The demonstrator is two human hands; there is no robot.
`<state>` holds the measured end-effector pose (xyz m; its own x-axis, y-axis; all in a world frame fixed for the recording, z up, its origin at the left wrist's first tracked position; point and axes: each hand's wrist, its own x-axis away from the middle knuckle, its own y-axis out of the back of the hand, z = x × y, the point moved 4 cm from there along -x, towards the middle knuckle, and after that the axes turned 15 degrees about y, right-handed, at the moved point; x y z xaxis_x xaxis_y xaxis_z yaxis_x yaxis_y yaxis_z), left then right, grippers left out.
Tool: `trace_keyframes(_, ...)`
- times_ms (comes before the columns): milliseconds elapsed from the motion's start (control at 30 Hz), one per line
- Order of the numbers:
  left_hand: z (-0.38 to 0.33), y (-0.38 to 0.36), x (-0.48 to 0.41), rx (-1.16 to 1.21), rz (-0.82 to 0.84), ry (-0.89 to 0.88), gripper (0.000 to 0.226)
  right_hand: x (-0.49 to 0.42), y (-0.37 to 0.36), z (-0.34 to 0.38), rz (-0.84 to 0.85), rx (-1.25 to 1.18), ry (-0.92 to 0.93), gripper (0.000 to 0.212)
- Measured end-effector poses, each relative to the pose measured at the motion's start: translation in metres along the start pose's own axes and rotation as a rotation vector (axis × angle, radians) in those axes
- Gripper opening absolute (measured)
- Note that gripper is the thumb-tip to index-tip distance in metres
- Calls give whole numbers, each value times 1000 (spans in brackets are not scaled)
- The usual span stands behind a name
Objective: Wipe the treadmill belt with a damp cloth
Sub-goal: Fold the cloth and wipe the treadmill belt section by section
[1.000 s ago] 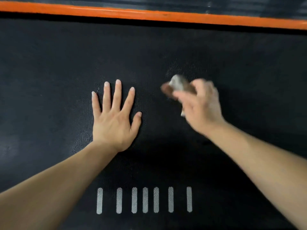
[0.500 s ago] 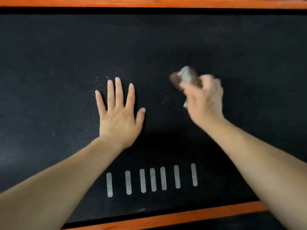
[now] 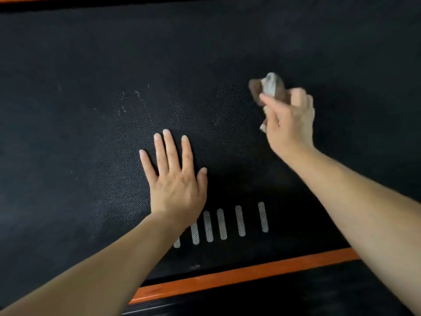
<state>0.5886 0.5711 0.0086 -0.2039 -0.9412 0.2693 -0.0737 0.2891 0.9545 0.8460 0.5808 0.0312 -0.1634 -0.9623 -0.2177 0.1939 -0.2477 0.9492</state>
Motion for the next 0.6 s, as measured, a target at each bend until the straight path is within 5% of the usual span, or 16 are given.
trace_keyframes(100, -4, -1, 1, -2, 20, 31, 80, 24, 4, 20, 16, 0, -76, 38)
trace_keyframes(300, -3, -4, 12, -58, -12, -31, 79, 91, 14, 51, 194, -94, 366, 35)
trace_keyframes(500, -1, -8, 20, -24, -49, -60, 76, 35, 12, -11, -17, 58, -161, 33)
trace_keyframes(600, -1, -8, 19, -37, -55, -61, 76, 81, 10, 34, 19, -37, 29, 38)
